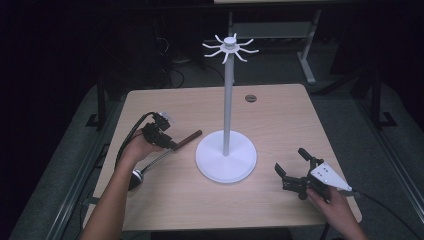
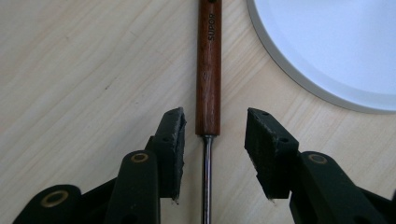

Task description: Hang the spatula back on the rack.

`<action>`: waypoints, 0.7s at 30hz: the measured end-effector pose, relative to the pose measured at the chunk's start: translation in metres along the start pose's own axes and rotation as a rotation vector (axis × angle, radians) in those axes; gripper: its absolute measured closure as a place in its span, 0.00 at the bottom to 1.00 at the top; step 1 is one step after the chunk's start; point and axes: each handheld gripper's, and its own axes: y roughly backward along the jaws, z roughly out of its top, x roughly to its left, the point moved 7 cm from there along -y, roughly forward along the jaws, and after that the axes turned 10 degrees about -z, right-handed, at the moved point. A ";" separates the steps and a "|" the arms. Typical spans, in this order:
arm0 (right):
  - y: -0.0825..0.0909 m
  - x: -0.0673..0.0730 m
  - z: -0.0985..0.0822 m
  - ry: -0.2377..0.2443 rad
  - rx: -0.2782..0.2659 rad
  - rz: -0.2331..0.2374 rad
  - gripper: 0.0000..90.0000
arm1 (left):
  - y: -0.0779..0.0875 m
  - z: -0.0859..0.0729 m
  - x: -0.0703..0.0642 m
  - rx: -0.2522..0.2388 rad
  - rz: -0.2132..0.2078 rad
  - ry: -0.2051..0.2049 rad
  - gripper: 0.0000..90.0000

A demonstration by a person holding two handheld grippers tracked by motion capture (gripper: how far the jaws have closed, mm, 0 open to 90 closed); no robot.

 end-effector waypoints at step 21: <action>0.000 0.000 0.000 -0.001 -0.001 0.002 0.00 | -0.039 0.014 0.008 0.136 -0.002 -0.034 0.67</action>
